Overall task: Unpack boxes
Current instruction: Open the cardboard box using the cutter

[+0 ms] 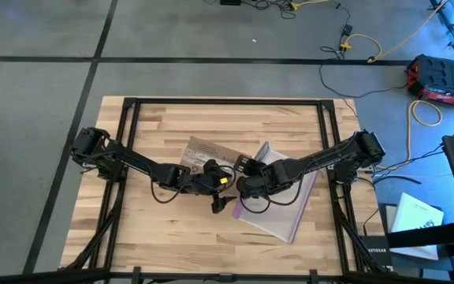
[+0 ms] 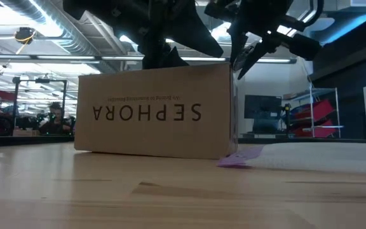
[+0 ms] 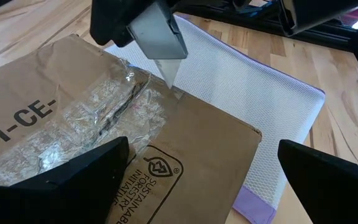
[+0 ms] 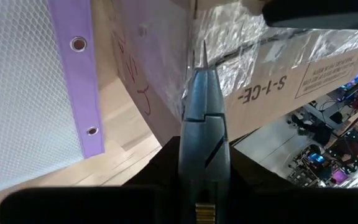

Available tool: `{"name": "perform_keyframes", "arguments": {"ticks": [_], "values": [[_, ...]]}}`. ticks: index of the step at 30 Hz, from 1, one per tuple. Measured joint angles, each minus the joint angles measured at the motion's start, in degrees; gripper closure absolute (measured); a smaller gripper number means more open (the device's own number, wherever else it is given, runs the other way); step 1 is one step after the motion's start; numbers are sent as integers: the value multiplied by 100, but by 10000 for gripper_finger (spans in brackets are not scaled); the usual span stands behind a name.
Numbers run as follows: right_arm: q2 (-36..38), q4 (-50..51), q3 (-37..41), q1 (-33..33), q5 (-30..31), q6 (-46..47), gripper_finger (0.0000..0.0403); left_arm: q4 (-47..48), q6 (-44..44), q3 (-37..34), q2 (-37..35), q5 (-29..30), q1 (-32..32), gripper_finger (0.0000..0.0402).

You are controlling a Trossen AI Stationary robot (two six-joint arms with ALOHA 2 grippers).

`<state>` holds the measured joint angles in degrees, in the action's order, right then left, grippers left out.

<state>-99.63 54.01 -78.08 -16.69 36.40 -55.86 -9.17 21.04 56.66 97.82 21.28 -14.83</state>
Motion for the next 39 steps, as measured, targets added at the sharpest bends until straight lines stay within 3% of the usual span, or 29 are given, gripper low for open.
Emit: {"name": "perform_keyframes", "arguments": {"ticks": [27, 39], "values": [[-5, 16, 0, -11, -282, -13, 352, 2, -50, 0, 0, 0, -2, 2], [-216, 14, -2, -11, -130, -11, 352, -2, -57, 0, 0, -13, -2, 2]]}}
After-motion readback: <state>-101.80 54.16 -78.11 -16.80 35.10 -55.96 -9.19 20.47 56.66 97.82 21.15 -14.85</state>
